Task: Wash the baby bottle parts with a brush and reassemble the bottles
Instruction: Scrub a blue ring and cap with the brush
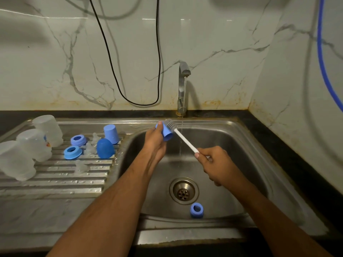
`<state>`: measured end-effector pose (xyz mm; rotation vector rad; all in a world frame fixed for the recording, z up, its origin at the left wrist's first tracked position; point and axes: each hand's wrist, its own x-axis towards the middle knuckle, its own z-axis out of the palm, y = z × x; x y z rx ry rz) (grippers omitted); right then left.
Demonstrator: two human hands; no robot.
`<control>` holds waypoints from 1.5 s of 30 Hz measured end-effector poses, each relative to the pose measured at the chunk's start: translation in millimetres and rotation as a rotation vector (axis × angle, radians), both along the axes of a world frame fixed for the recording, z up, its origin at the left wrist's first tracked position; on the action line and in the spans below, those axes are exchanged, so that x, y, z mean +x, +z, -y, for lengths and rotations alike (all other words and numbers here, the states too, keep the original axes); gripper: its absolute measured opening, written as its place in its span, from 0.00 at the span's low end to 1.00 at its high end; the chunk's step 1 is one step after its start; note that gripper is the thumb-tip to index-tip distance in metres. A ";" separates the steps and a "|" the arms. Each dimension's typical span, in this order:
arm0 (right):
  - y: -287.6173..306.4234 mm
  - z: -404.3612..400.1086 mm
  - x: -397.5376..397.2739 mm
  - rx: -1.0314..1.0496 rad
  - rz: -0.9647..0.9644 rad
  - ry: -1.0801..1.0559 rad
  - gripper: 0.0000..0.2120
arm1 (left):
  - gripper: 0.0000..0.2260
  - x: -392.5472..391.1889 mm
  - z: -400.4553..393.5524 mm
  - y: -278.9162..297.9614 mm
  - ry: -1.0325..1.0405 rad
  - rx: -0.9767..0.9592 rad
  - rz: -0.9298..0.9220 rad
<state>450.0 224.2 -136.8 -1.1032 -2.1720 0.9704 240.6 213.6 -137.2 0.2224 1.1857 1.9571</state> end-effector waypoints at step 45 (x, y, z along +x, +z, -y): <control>8.9 11.4 -7.7 0.152 0.089 0.006 0.16 | 0.13 -3.6 1.1 -1.0 -0.052 -0.101 -0.015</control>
